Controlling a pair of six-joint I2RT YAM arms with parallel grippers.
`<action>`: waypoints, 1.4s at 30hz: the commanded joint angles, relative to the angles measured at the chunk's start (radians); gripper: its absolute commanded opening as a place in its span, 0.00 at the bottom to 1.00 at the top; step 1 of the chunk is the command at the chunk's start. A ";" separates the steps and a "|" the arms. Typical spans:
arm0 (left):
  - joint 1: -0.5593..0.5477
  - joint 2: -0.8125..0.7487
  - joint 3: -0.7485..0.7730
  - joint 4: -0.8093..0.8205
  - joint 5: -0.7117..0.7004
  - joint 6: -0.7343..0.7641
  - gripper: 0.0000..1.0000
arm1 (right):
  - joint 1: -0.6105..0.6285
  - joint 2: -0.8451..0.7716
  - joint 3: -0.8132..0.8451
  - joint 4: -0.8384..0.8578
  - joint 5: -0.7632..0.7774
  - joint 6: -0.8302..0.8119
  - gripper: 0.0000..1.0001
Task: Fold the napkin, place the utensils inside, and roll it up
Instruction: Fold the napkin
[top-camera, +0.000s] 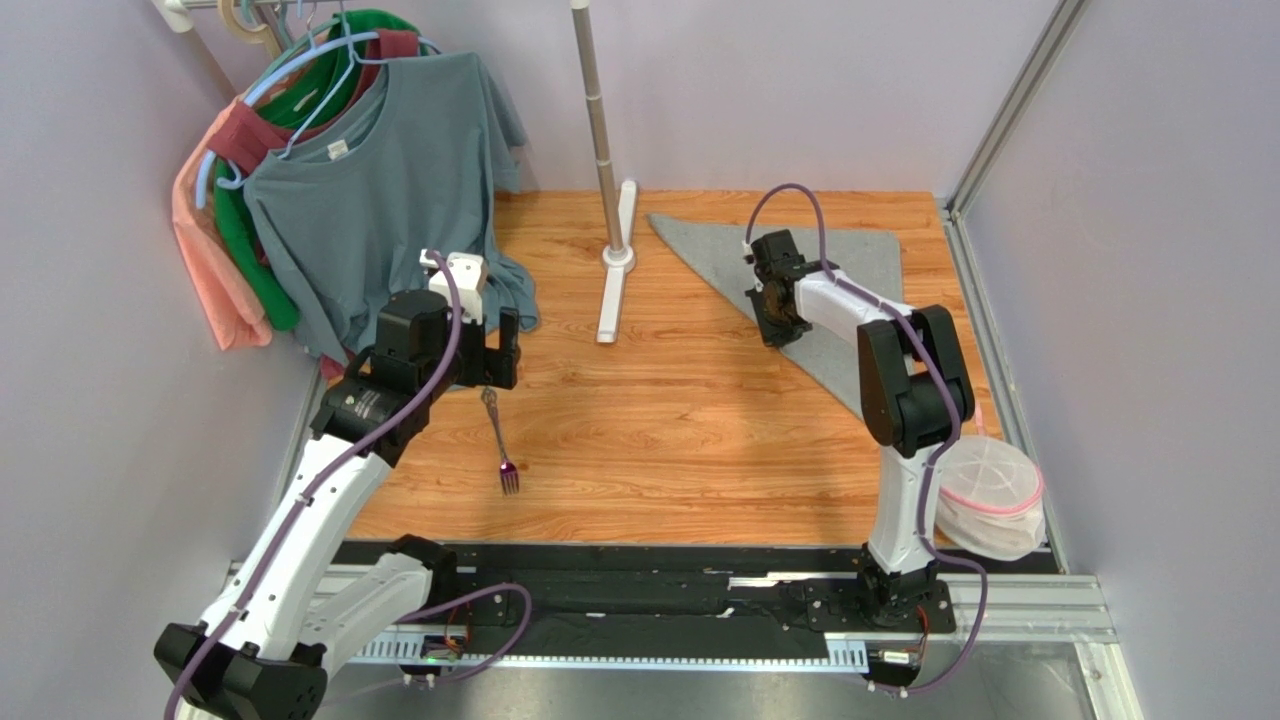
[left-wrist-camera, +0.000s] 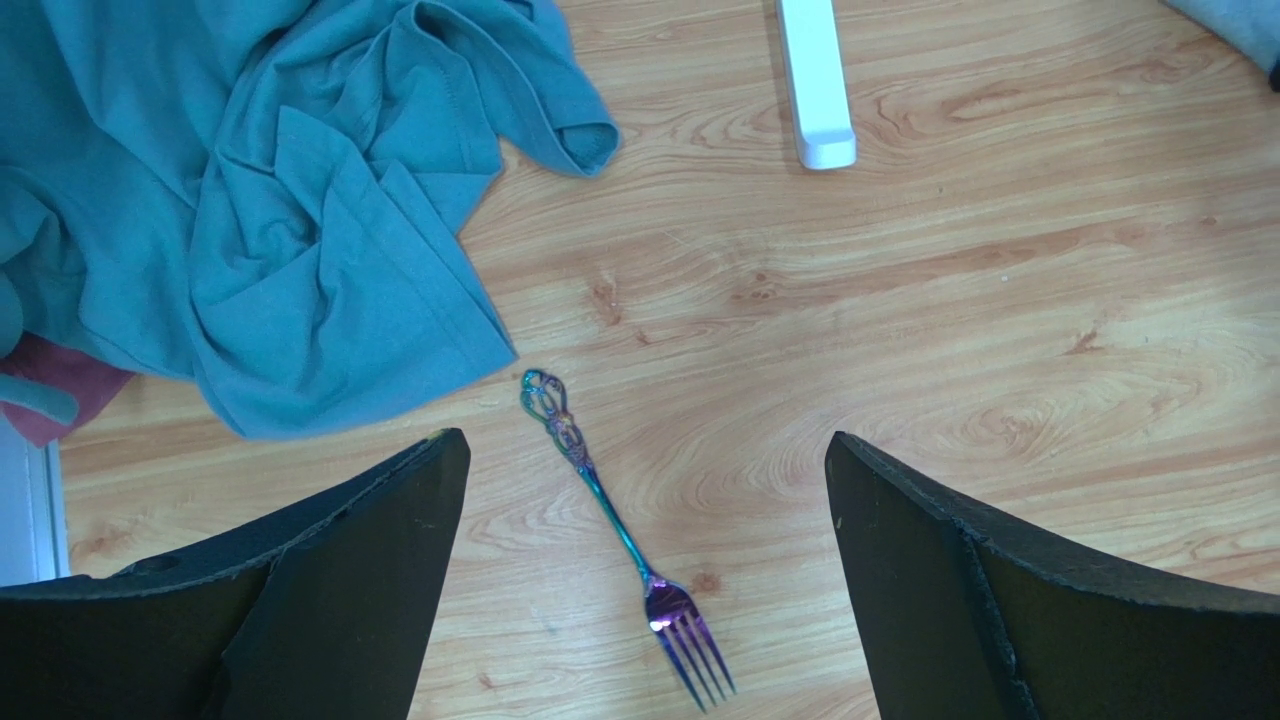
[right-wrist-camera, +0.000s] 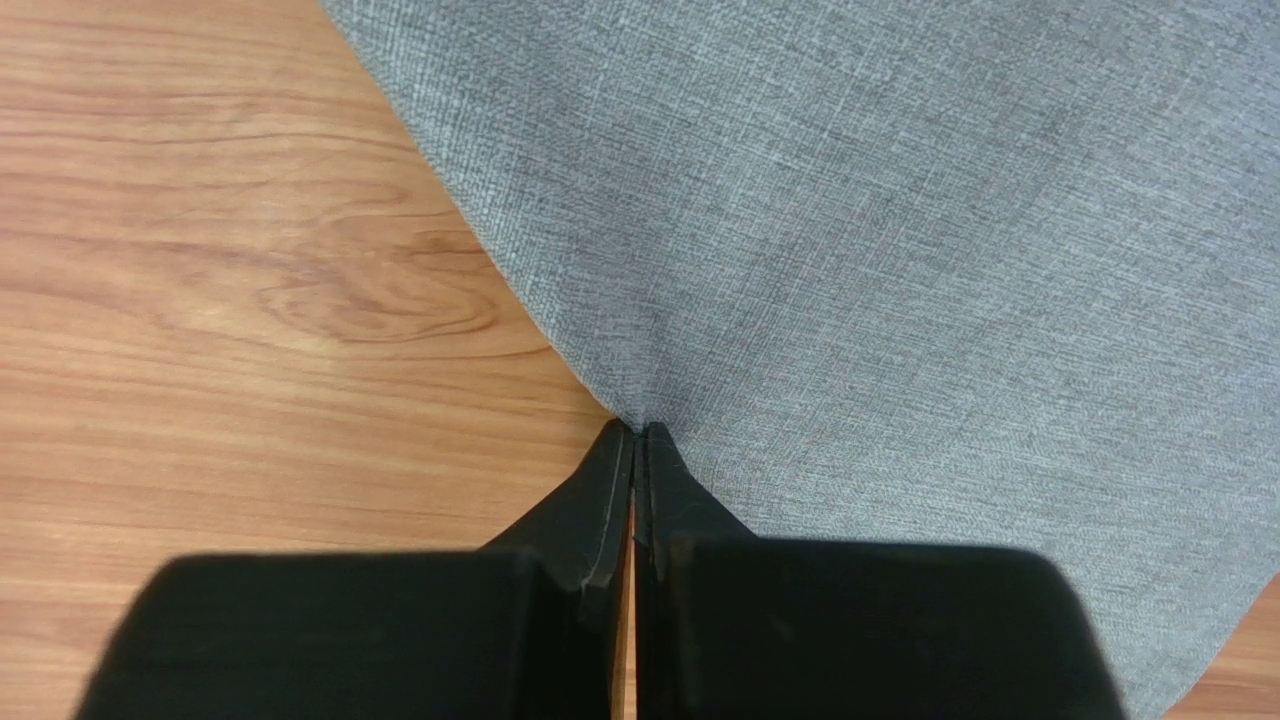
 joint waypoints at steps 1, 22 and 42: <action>-0.007 -0.032 -0.001 0.030 0.013 -0.014 0.98 | 0.063 -0.005 0.025 -0.041 -0.026 0.116 0.00; -0.047 -0.081 -0.006 0.031 -0.008 -0.014 0.99 | 0.254 -0.015 0.024 -0.101 0.092 0.503 0.00; -0.052 -0.026 -0.001 0.027 -0.041 -0.002 0.99 | -0.217 -0.092 0.179 -0.089 0.130 0.382 0.40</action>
